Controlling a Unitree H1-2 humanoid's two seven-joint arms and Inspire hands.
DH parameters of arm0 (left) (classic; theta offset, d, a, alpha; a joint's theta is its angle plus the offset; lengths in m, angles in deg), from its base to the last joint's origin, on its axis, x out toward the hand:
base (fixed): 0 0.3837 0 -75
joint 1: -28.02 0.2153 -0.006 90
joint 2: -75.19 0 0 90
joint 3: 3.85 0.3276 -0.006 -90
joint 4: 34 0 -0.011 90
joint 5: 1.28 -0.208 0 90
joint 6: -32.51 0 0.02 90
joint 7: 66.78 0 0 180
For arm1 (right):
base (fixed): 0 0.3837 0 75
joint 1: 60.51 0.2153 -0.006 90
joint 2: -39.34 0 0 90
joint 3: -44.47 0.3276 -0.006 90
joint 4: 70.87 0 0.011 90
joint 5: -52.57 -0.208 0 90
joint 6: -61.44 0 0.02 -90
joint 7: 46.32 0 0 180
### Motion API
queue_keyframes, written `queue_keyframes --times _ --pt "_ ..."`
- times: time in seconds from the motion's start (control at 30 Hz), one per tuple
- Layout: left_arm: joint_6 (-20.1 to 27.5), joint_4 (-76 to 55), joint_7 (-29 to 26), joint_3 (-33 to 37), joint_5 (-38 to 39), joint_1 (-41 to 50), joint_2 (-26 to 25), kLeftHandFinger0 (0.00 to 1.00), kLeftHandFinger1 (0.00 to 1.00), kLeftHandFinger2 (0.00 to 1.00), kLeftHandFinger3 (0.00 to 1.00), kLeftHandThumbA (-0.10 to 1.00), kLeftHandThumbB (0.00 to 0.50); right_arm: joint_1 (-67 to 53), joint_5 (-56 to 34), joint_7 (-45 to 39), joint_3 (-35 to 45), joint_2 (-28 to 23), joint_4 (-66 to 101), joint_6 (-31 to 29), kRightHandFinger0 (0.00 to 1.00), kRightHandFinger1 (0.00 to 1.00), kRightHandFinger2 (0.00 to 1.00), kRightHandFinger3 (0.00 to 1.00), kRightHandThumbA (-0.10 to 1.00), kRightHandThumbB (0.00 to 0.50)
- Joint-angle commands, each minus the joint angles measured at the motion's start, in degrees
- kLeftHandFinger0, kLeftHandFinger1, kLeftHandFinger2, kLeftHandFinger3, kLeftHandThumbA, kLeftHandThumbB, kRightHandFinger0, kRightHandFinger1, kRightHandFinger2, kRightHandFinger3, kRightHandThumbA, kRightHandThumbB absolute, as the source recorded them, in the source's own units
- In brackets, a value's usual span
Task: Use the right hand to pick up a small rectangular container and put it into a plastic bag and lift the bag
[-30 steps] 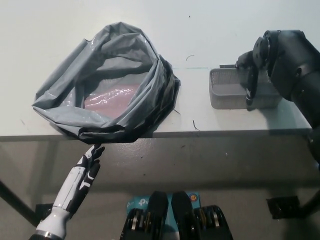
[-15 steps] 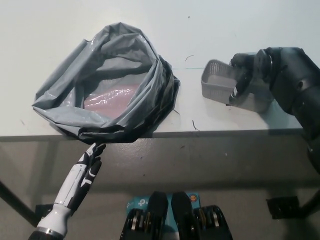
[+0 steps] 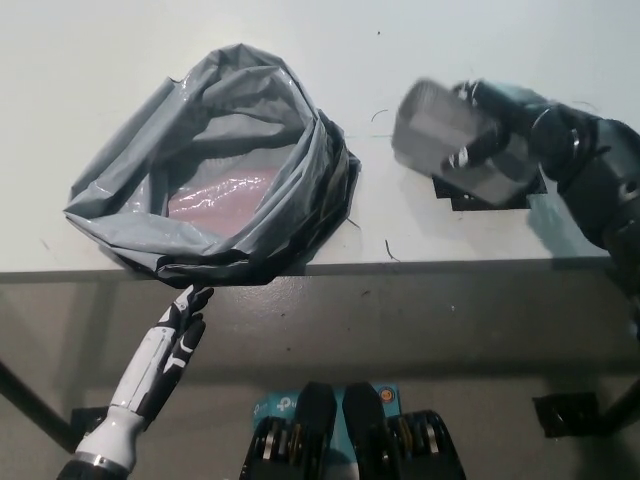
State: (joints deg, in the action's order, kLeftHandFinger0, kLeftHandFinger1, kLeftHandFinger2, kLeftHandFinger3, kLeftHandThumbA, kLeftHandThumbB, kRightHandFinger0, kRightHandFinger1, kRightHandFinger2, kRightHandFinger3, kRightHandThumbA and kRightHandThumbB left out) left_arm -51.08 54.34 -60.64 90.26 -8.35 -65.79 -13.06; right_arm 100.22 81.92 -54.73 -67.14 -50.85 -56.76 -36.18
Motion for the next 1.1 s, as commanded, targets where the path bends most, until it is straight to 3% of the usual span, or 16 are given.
queue_keyframes --times 0.0,0.03,0.1,0.2,0.27,0.3,0.4,0.53,0.63,0.8,0.87,0.97,1.0,1.03,1.07 --pt "0.35 -2.2 1.35 0.19 -0.54 -1.69 -1.4 1.0 1.0 1.0 1.0 1.0 0.24 5.83 -11.58 6.53 10.65 -1.65 2.36 -4.73 0.13 0.58 0.9 0.89 -0.1 0.148" --pt "0.1 -2.3 1.32 0.17 -0.62 -1.71 -1.37 1.0 1.0 1.0 1.0 1.0 0.249 6.62 -14.08 6.45 14.37 -1.34 3.36 -3.39 0.1 0.53 0.85 0.82 -0.1 0.156" --pt "0.07 -2.32 1.31 0.22 -0.77 -1.74 -1.41 1.0 1.0 1.0 1.0 1.0 0.253 7.05 -16.18 5.92 17.45 -1.07 4.04 -3.22 0.08 0.52 0.84 0.8 -0.1 0.16" --pt "0.25 -1.95 1.23 0.21 -0.75 -1.84 -1.4 1.0 1.0 1.0 1.0 1.0 0.263 9.06 -20.11 5.27 23.32 -0.77 5.6 -0.7 0.1 0.55 0.89 0.85 -0.1 0.155" --pt "0.05 -2.03 1.21 0.23 -0.84 -1.8 -1.41 1.0 1.0 1.0 1.0 1.0 0.265 9.91 -21.31 4.8 25.86 -0.66 6.09 -0.09 0.13 0.55 0.87 0.87 -0.1 0.158" --pt "0.0 -2.1 1.23 0.27 -0.94 -1.72 -1.46 1.0 1.0 1.0 1.0 1.0 0.269 10.56 -24.39 3.0 29.29 -0.38 6.86 1.31 0.07 0.49 0.84 0.88 -0.1 0.143" --pt "0.05 -2.06 1.34 0.43 -1.06 -1.74 -1.54 1.0 1.0 1.0 1.0 1.0 0.267 11.71 -28.91 0.49 34.35 0.08 8.9 2.18 0.0 0.43 0.84 0.9 -0.1 0.168" --pt "-0.41 -2.16 1.35 0.34 -1.17 -1.79 -1.66 1.0 1.0 1.0 1.0 1.0 0.275 13.46 -29.78 0.05 36.87 1.03 11.03 4.82 0.02 0.44 0.86 0.93 -0.1 0.181" --pt "-0.55 -2.21 1.61 0.55 -1.24 -1.84 -1.71 1.0 1.0 1.0 1.0 1.0 0.265 14.65 -29.2 -0.52 36.67 2.71 15.25 7.23 0.0 0.43 0.81 0.92 -0.1 0.181" --pt "-0.58 -2.25 2.19 1.11 -1.46 -1.8 -2.14 1.0 1.0 1.0 1.0 1.0 0.241 15.15 -25.35 -1.27 31.56 5.8 20.1 6.84 0.02 0.46 0.82 0.91 -0.1 0.14" --pt "-0.02 -2.07 2.39 1.37 -1.51 -1.82 -2.41 1.0 1.0 1.0 1.0 1.0 0.229 15.45 -23.02 -0.3 28.69 7.55 21.4 6.69 0.08 0.47 0.81 0.89 -0.1 0.144" --pt "0.16 -2.13 2.5 1.52 -1.53 -1.88 -2.53 1.0 1.0 1.0 1.0 1.0 0.223 15.79 -22.33 0.63 26.81 9.03 22.26 7.14 0.09 0.49 0.82 0.87 -0.1 0.159" --pt "-0.39 -2.45 2.6 1.67 -1.66 -1.86 -2.53 1.0 1.0 1.0 1.0 1.0 0.236 16.49 -22.22 0.24 25.47 10.66 22.35 8.05 0.05 0.54 0.88 0.9 -0.1 0.16" --pt "-0.65 -2.65 2.64 1.86 -1.93 -1.79 -2.53 1.0 1.0 1.0 1.0 1.0 0.237 16.98 -20.68 0.67 23.33 12.24 22.16 8.28 0.09 0.59 0.89 0.9 -0.1 0.169" --pt "-0.7 -2.72 2.66 1.93 -2.02 -1.75 -2.54 1.0 1.0 1.0 1.0 1.0 0.237 17.0 -20.02 1.02 22.47 12.64 22.16 8.23 0.1 0.54 0.87 0.91 -0.1 0.17"
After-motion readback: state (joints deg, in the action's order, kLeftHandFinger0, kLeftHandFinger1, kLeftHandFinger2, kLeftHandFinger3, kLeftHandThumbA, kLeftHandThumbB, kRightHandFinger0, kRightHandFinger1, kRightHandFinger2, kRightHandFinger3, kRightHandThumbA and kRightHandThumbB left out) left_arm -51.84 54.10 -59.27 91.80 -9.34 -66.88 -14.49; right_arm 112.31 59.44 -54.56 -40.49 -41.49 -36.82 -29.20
